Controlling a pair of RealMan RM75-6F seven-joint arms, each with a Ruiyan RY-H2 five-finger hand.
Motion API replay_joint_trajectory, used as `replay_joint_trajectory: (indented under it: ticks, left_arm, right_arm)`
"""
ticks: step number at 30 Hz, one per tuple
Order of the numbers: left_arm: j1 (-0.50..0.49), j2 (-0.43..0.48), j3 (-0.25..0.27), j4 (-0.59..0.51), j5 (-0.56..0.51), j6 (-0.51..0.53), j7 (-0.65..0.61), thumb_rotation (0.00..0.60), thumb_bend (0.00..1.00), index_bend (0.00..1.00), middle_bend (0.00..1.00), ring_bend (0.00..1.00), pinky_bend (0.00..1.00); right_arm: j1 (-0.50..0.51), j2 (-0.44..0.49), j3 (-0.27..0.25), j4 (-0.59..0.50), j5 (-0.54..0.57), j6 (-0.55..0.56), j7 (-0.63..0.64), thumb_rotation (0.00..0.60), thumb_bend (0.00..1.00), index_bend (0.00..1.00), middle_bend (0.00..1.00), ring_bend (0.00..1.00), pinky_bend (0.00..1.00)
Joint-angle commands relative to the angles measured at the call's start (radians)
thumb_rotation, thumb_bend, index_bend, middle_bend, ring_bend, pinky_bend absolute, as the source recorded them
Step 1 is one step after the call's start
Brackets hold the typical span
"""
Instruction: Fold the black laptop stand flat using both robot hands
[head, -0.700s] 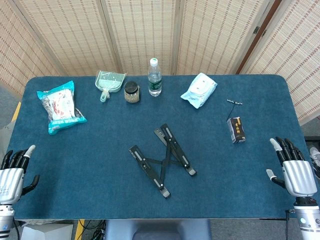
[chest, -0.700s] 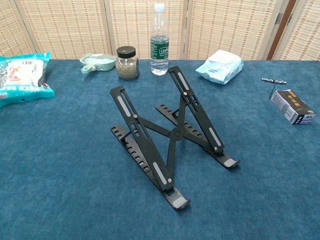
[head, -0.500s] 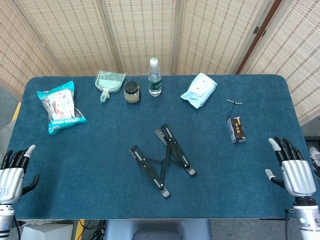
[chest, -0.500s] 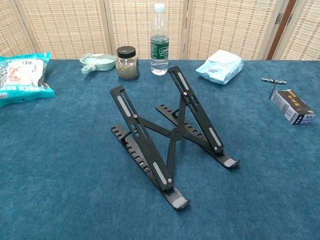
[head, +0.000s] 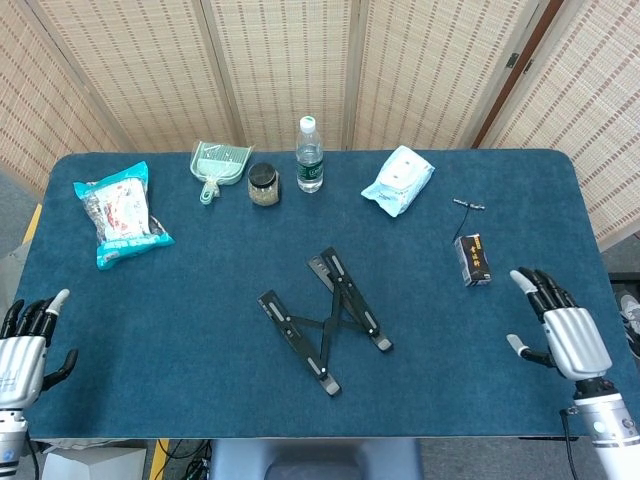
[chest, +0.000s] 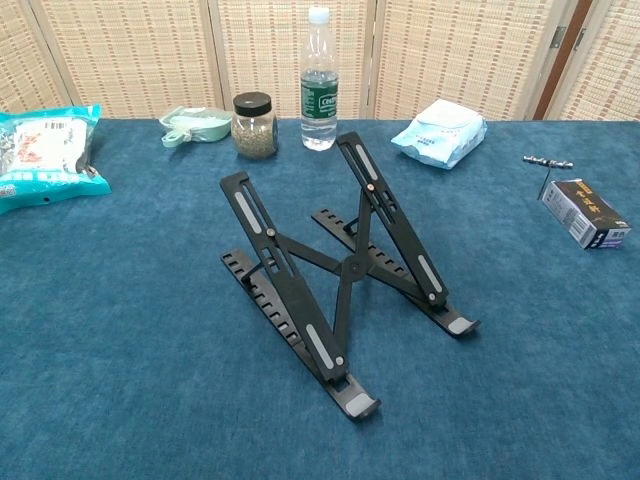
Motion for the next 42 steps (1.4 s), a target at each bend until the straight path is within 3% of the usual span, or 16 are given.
replay_joint_trajectory:
  ticks: [1,10,16,25,42]
  left_arm:
    - [0.002,0.001,0.001,-0.001,0.002,0.002,-0.002,0.600,0.33,0.03,0.14,0.12,0.00]
    - [0.005,0.007,0.005,-0.004,0.007,0.004,-0.012,0.600,0.33,0.03,0.14,0.12,0.00]
    - [0.003,0.006,0.009,0.007,0.015,-0.001,-0.018,0.600,0.33,0.03,0.14,0.12,0.00]
    - [0.010,0.009,0.011,0.011,0.018,0.008,-0.029,0.600,0.33,0.03,0.14,0.12,0.00]
    - [0.002,0.008,0.015,0.004,0.028,-0.004,-0.023,0.600,0.33,0.03,0.14,0.12,0.00]
  right_arm:
    - [0.078,0.058,0.008,-0.043,-0.012,-0.113,0.156,0.600,0.19,0.01,0.10,0.01,0.18]
    - [0.227,0.104,0.042,-0.076,-0.005,-0.313,0.551,0.600,0.14,0.00,0.08,0.01,0.18]
    - [0.344,0.075,0.063,-0.021,-0.013,-0.442,0.800,0.600,0.10,0.00,0.09,0.01,0.18]
    - [0.470,-0.042,0.083,0.091,0.017,-0.565,0.947,0.600,0.08,0.00,0.15,0.04,0.18]
    - [0.649,-0.242,0.102,0.282,0.017,-0.678,1.128,0.600,0.08,0.02,0.18,0.06,0.18]
